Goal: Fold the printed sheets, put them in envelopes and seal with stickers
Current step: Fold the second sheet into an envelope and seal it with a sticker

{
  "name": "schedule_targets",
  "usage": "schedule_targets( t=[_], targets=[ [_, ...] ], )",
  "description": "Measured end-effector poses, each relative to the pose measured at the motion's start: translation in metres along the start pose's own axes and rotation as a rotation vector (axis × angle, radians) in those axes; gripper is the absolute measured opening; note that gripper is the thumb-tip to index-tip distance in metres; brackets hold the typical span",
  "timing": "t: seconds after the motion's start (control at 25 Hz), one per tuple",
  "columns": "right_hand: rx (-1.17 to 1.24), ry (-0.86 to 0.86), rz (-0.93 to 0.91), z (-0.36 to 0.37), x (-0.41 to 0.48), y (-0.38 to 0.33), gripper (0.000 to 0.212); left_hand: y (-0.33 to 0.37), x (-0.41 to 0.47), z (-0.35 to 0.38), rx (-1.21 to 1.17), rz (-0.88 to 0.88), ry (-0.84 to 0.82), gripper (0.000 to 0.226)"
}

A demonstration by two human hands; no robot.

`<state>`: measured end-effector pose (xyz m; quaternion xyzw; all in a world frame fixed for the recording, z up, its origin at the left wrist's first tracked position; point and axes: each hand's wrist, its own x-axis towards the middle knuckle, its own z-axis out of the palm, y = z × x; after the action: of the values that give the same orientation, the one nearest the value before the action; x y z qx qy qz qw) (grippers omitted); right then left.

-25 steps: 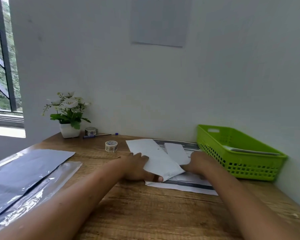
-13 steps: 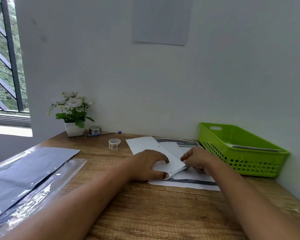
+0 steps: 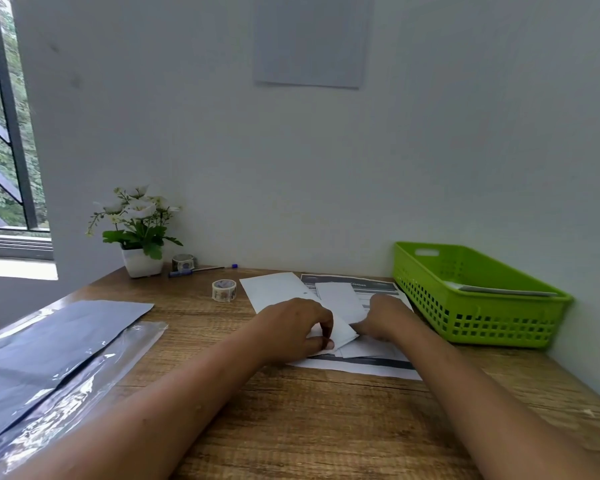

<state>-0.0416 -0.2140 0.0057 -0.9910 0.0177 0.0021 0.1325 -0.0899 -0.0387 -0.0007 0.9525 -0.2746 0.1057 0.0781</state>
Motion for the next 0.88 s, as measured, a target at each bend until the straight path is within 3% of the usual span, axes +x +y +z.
schedule_targets(
  t=[0.2, 0.24, 0.32, 0.36, 0.48, 0.64, 0.72, 0.88],
  targets=[
    [0.032, -0.003, -0.038, -0.003, 0.004, -0.008, 0.014, 0.005, 0.003, 0.002, -0.033, -0.015, -0.033, 0.020],
    [0.001, -0.025, -0.037, -0.004, 0.003, -0.008, 0.017, 0.006, 0.003, 0.003, -0.001, -0.015, -0.024, 0.018],
    [-0.074, -0.050, 0.000, -0.009, 0.001, -0.005, 0.049, 0.005, 0.002, 0.004, 0.085, -0.026, 0.018, 0.015],
    [-0.109, -0.017, 0.017, -0.010, -0.001, -0.003, 0.056, 0.002, 0.002, 0.004, 0.103, -0.046, 0.045, 0.014],
    [-0.139, 0.110, 0.021, -0.007, -0.009, 0.006, 0.054, -0.007, 0.000, 0.003, 0.118, -0.107, 0.110, 0.012],
    [-0.107, -0.033, 0.021, 0.001, -0.024, -0.012, 0.105, -0.011, 0.001, 0.001, 0.134, -0.094, 0.150, 0.020],
    [-0.120, -0.053, 0.014, 0.002, -0.024, -0.020, 0.105, -0.012, 0.001, 0.001, 0.095, -0.095, 0.142, 0.014],
    [-0.111, -0.051, -0.039, 0.001, -0.027, -0.027, 0.068, -0.009, 0.002, -0.002, 0.104, -0.040, 0.102, 0.014]
  ],
)
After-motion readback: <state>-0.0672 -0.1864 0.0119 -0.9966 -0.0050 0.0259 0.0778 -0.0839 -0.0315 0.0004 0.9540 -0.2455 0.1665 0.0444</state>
